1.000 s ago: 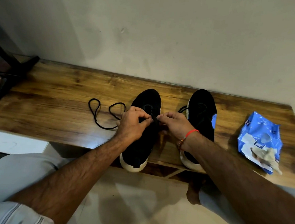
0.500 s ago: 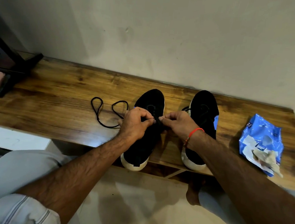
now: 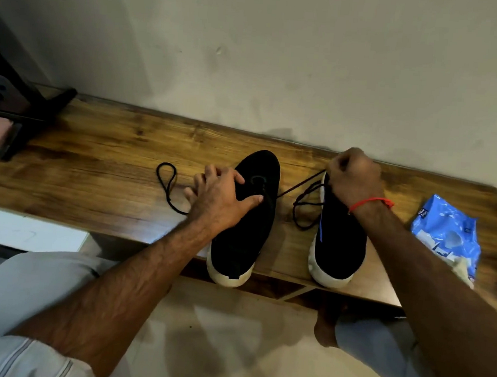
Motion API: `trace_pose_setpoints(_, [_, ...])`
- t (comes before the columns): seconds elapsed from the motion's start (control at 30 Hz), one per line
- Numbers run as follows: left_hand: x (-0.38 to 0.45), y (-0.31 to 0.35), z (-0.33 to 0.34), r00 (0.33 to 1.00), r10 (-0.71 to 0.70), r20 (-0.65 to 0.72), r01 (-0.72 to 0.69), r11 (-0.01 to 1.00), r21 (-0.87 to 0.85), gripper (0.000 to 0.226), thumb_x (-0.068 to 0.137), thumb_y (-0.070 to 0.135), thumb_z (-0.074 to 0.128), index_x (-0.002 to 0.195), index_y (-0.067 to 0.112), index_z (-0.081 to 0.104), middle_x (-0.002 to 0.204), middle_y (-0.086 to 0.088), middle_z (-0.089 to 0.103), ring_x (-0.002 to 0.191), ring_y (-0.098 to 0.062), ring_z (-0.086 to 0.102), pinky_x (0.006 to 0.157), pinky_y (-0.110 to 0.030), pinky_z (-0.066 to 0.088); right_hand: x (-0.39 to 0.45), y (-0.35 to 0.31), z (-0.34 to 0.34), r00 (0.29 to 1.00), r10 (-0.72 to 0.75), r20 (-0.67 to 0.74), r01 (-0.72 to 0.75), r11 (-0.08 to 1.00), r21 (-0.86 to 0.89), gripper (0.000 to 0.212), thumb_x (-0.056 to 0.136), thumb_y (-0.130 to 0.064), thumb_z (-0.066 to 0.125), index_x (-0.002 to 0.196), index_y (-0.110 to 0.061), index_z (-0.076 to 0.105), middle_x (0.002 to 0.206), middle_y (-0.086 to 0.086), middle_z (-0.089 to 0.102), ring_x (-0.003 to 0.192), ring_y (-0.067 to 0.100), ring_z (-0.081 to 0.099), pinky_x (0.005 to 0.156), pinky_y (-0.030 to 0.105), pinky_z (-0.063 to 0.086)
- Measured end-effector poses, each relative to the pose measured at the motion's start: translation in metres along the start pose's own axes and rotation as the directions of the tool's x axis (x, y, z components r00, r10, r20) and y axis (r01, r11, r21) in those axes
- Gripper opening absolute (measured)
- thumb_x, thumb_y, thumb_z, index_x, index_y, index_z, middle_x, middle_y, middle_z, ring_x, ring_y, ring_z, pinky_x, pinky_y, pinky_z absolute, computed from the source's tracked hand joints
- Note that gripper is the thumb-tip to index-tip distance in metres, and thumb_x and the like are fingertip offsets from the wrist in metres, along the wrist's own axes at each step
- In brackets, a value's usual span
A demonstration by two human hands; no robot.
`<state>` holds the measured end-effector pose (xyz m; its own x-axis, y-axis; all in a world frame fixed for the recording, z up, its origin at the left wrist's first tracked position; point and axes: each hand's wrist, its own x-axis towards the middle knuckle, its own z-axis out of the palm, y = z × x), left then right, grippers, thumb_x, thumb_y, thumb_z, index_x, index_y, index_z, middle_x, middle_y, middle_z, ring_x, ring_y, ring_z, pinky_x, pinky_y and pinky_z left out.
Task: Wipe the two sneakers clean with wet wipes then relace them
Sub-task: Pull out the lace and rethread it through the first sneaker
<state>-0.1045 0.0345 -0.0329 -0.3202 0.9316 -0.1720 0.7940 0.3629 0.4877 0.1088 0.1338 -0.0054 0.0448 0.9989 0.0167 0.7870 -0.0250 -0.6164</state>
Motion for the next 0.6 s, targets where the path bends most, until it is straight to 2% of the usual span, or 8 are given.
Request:
trace_pose_setpoints(0.03, [0.001,-0.002,-0.005,1.000,-0.007,0.010,0.006,0.999,0.054,0.046,0.080,0.074,0.064,0.103,0.035,0.055,0.135,0.001,0.041,0.127,-0.025,0.038,0.100,-0.048,0.030,0.002,0.003,-0.005,0.992,-0.106,-0.068,0.098,0.989,-0.113,0.016,0.094,-0.020,0.054,0.094,-0.006,0.061,0.093,0.012,0.064,0.088,0.028,0.060,0.076,0.032,0.046])
trace_pose_setpoints(0.1, [0.003,-0.002,-0.014,0.999,-0.005,0.054,-0.003,0.988,0.152,0.045,0.083,0.079,0.054,0.085,0.034,0.056,0.127,0.000,0.049,0.127,-0.027,0.043,0.104,-0.056,0.029,-0.004,0.003,-0.001,0.952,-0.307,-0.010,0.295,0.924,-0.243,0.022,0.095,-0.022,0.052,0.107,-0.006,0.060,0.109,0.016,0.060,0.106,0.034,0.054,0.088,0.041,0.046])
trace_pose_setpoints(0.2, [0.003,0.000,-0.020,0.994,0.019,0.110,-0.039,0.983,0.177,0.047,0.088,0.076,0.049,0.079,0.032,0.061,0.111,0.001,0.050,0.126,-0.029,0.046,0.104,-0.059,0.030,-0.028,-0.010,0.023,0.843,-0.414,0.344,0.513,0.810,-0.283,0.039,0.097,-0.035,0.052,0.134,-0.021,0.052,0.137,0.004,0.053,0.134,0.028,0.038,0.105,0.050,0.029])
trace_pose_setpoints(0.3, [0.002,0.001,-0.019,0.992,0.044,0.118,-0.064,0.984,0.164,0.045,0.089,0.074,0.049,0.082,0.033,0.063,0.105,0.003,0.046,0.124,-0.029,0.047,0.104,-0.060,0.031,-0.037,-0.015,0.040,0.749,-0.417,0.514,0.624,0.706,-0.336,0.025,0.101,-0.039,0.047,0.121,-0.033,0.059,0.125,-0.006,0.061,0.126,0.021,0.048,0.103,0.051,0.027])
trace_pose_setpoints(0.4, [0.002,-0.001,-0.019,0.992,0.041,0.120,-0.058,0.989,0.139,0.045,0.089,0.074,0.050,0.083,0.032,0.064,0.104,0.003,0.045,0.124,-0.028,0.048,0.106,-0.060,0.031,-0.027,-0.014,0.030,0.815,-0.374,0.442,0.560,0.706,-0.434,0.020,0.100,-0.038,0.049,0.107,-0.032,0.067,0.112,-0.007,0.068,0.117,0.022,0.055,0.103,0.048,0.029])
trace_pose_setpoints(0.5, [0.001,-0.001,-0.020,0.993,0.042,0.110,-0.058,0.987,0.149,0.047,0.089,0.075,0.049,0.086,0.031,0.066,0.104,0.004,0.045,0.123,-0.028,0.048,0.105,-0.059,0.031,-0.005,-0.006,0.006,0.950,-0.261,0.172,0.311,0.728,-0.611,0.018,0.096,-0.031,0.055,0.102,-0.024,0.071,0.104,0.003,0.071,0.108,0.029,0.060,0.103,0.048,0.030])
trace_pose_setpoints(0.57, [0.002,-0.001,-0.020,0.994,0.041,0.105,-0.058,0.984,0.167,0.045,0.090,0.075,0.048,0.086,0.033,0.065,0.105,0.005,0.044,0.124,-0.027,0.047,0.105,-0.059,0.030,0.006,0.001,-0.006,0.981,-0.184,0.059,0.176,0.726,-0.665,0.019,0.094,-0.031,0.057,0.101,-0.021,0.072,0.101,0.009,0.071,0.108,0.032,0.060,0.104,0.048,0.030])
trace_pose_setpoints(0.6, [0.002,-0.002,-0.020,0.993,0.039,0.108,-0.058,0.984,0.170,0.045,0.090,0.075,0.048,0.087,0.033,0.064,0.106,0.005,0.044,0.124,-0.026,0.047,0.105,-0.059,0.029,0.007,0.004,-0.006,0.980,-0.184,0.070,0.184,0.723,-0.666,0.021,0.093,-0.030,0.057,0.106,-0.021,0.071,0.108,0.009,0.070,0.115,0.033,0.055,0.106,0.050,0.029])
